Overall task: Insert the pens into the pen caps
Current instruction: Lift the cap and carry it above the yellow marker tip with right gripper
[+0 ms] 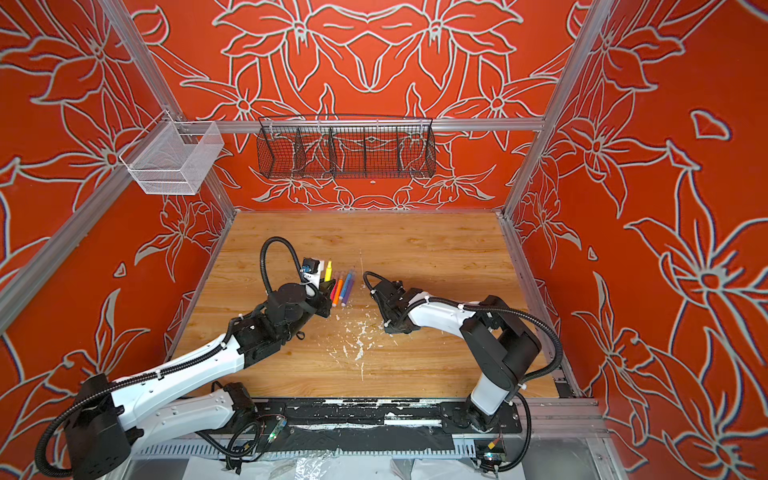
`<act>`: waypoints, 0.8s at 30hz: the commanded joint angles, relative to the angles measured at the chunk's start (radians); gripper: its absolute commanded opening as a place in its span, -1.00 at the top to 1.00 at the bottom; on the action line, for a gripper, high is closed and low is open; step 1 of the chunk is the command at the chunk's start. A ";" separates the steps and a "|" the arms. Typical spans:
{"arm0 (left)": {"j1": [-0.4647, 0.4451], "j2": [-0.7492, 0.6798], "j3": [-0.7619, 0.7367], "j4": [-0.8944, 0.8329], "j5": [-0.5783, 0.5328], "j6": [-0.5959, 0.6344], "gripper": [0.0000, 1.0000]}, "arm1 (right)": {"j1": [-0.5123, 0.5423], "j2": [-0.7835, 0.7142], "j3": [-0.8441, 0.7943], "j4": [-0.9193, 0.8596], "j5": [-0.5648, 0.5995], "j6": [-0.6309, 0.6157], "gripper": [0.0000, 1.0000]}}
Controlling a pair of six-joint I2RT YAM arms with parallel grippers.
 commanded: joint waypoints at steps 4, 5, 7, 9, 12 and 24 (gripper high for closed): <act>-0.002 -0.024 0.022 0.017 0.011 0.009 1.00 | 0.003 0.000 -0.018 -0.052 -0.008 0.007 0.80; -0.002 -0.025 0.023 0.017 0.017 0.012 1.00 | 0.002 -0.020 -0.022 -0.054 -0.003 0.007 0.80; -0.002 -0.024 0.021 0.024 0.037 0.021 1.00 | -0.008 -0.067 -0.028 -0.064 0.004 0.007 0.80; -0.002 -0.017 0.022 0.026 0.056 0.031 1.00 | -0.034 -0.133 -0.044 -0.063 -0.001 0.011 0.82; -0.003 -0.011 0.022 0.035 0.116 0.060 1.00 | -0.091 -0.248 -0.070 -0.051 -0.052 0.020 0.95; -0.015 0.058 0.044 0.059 0.434 0.109 1.00 | -0.213 -0.630 -0.139 0.308 -0.303 0.253 1.00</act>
